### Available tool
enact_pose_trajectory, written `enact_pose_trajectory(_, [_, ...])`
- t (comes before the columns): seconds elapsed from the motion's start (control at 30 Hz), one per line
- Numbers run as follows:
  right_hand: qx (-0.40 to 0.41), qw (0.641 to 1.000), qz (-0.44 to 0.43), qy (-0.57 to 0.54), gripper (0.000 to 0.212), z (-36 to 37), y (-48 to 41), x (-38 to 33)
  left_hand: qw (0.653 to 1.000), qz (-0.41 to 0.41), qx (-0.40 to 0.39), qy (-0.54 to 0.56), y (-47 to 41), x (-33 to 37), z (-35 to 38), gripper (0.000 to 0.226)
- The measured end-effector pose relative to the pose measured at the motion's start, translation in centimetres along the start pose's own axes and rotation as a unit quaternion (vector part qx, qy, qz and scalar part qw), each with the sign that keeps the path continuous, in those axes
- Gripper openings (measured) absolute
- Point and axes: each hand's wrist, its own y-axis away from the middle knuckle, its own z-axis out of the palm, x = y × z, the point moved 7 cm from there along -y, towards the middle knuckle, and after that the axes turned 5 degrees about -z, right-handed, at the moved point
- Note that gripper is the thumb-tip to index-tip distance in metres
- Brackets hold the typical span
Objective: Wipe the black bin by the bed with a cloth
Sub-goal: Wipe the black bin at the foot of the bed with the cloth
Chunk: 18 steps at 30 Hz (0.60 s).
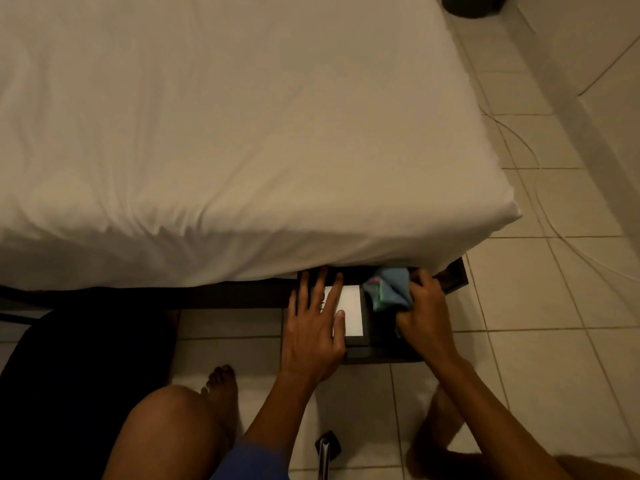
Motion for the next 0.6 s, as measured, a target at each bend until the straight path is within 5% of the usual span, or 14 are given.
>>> enact_pose_trajectory(0.07, [0.004, 1.000, 0.006, 0.003, 0.035, 0.1, -1.3, -0.6, 1.000, 0.002, -0.003, 0.008, 0.0, 0.0, 0.1, 0.063])
enact_pose_trajectory(0.23, [-0.117, 0.979, -0.144, 0.088, 0.046, 0.3, 2.8, -2.6, 1.000, 0.000, -0.008, 0.013, 0.2, -0.1, 0.1, 0.062])
enact_pose_trajectory(0.4, [-0.107, 0.972, -0.143, 0.151, 0.039, 0.1, -2.3, -3.3, 1.000, -0.001, -0.007, 0.011, 0.0, -0.1, 0.2, 0.062])
enact_pose_trajectory(0.6, [-0.190, 0.961, -0.168, 0.107, 0.039, -1.2, 3.6, -2.4, 1.000, 0.000, -0.004, 0.026, -0.1, -0.3, 0.3, 0.063])
